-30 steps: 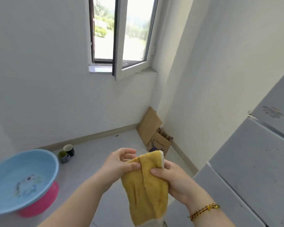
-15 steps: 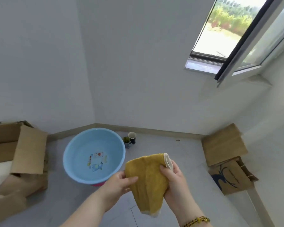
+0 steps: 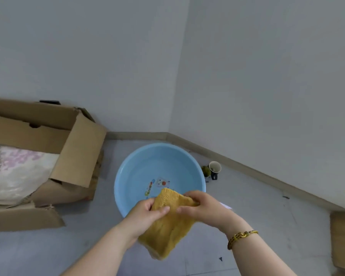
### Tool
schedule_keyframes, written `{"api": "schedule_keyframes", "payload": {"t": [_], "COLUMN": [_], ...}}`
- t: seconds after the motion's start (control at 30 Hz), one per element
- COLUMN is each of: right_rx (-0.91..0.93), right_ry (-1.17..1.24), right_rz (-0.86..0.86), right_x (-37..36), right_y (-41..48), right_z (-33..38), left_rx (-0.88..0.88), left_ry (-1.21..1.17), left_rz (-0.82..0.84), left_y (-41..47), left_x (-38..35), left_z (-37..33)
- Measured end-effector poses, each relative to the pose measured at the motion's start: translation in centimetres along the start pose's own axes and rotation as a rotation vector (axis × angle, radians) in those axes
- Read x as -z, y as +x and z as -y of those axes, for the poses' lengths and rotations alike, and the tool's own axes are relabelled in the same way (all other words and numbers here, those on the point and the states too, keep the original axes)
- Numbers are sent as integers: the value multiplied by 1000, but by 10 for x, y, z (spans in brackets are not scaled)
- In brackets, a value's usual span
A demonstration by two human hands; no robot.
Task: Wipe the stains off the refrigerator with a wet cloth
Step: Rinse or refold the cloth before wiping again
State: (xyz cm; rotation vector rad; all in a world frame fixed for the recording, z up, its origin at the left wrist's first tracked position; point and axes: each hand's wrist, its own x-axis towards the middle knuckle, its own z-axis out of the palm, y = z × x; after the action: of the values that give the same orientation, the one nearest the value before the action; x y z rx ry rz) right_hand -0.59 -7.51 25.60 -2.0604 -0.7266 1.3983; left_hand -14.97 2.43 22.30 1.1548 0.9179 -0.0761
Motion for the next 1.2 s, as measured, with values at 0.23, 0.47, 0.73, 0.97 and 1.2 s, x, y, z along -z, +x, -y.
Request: {"api": "schedule_keyframes", "payload": {"t": [0.23,0.47,0.73,0.97,1.2], "right_rx": [29,-276,-261,-314,-283], "right_ry": [380,765,380,-98,176], "right_rz": [-234,-369,-500,-474,-481], "right_x": [-56,-60,-91,-107,-104], "right_y": [148,274,333,348,350], "right_z": [-69,-145,-186,-196,-194], "left_rx": [61,82,68,91,85], "left_ry": [143,279,197,474,447], "left_rz": [80,120,-381,-442,-370], "left_y": [130,246,340,351,357], "left_x": [58,96,87,85,85], "left_z": [58,109,167,181,183]}}
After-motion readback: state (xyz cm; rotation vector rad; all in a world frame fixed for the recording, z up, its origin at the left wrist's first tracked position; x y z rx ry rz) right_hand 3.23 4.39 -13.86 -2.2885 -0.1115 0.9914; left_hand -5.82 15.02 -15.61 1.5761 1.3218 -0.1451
